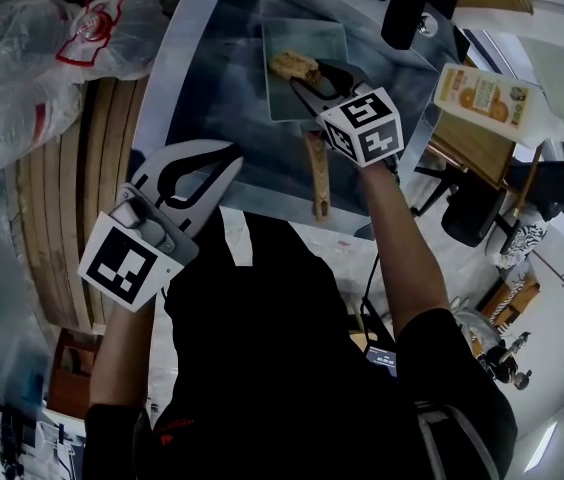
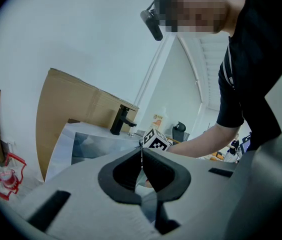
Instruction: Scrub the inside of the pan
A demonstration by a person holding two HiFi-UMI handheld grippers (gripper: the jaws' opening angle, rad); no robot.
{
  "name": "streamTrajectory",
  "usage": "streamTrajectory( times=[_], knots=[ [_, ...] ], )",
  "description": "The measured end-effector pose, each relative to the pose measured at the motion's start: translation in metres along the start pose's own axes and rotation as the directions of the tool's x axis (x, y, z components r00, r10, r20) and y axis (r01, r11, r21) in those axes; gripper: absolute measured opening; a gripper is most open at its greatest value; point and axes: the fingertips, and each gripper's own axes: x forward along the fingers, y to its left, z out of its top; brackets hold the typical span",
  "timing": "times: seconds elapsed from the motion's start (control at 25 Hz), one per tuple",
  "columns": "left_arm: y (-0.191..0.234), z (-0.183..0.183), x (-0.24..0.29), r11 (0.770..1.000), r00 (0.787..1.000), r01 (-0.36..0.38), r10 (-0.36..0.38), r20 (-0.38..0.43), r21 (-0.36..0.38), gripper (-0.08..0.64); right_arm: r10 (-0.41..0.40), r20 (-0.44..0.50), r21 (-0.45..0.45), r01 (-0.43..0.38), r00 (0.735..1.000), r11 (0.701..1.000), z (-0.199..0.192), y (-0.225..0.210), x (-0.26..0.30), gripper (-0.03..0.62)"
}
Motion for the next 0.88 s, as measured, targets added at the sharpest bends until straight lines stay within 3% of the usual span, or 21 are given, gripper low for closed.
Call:
streamTrajectory(
  times=[0.88],
  knots=[
    [-0.028, 0.007, 0.04, 0.998, 0.999, 0.047, -0.047, -0.025, 0.03, 0.025, -0.055, -0.013, 0.045, 0.056, 0.998, 0.997, -0.036, -0.041, -0.033, 0.186]
  ],
)
